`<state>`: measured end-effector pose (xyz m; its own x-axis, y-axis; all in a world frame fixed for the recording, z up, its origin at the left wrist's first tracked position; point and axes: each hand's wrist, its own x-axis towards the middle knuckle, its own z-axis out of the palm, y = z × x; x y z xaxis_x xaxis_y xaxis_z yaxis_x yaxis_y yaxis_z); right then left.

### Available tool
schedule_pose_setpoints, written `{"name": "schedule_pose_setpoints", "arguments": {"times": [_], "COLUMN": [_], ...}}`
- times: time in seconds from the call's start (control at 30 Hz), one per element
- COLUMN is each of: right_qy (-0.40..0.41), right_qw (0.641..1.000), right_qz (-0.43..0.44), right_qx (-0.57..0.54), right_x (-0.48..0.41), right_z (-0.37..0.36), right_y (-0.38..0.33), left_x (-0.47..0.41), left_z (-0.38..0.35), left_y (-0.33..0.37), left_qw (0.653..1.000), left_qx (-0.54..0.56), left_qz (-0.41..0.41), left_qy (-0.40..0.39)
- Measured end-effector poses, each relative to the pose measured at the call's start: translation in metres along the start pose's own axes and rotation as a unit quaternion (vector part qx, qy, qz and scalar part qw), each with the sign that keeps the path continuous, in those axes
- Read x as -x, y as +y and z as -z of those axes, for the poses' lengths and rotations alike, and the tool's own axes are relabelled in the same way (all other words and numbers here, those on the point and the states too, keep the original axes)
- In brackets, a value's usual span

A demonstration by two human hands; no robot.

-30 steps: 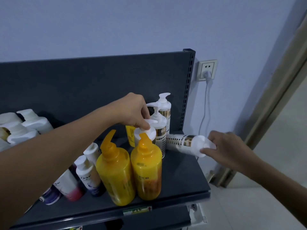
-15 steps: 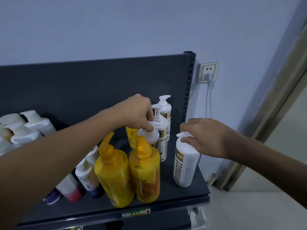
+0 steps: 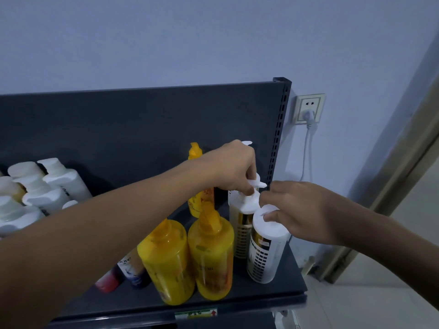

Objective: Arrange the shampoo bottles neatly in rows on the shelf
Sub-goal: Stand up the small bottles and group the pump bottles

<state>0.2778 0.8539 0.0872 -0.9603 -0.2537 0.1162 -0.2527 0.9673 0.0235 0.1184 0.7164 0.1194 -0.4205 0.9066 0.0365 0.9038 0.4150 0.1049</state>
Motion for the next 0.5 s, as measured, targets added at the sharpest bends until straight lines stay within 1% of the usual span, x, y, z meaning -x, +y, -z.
{"name": "schedule_pose_setpoints", "arguments": {"times": [0.23, 0.37, 0.5], "right_qy": [0.022, 0.003, -0.024], "right_qw": [1.000, 1.000, 0.999], "right_qz": [-0.004, -0.012, -0.022], "right_qx": [-0.013, -0.021, -0.039], "right_x": [0.006, 0.004, 0.001], "right_z": [-0.002, -0.002, 0.001], "right_y": [0.005, 0.002, -0.004], "left_x": [-0.012, -0.009, 0.001], "left_z": [-0.006, -0.008, -0.005], "left_y": [0.008, 0.010, 0.009], "left_qw": [0.999, 0.999, 0.999], "left_qx": [0.032, 0.044, 0.038], "left_qz": [0.001, -0.008, 0.004], "left_qy": [0.010, 0.019, 0.030]}}
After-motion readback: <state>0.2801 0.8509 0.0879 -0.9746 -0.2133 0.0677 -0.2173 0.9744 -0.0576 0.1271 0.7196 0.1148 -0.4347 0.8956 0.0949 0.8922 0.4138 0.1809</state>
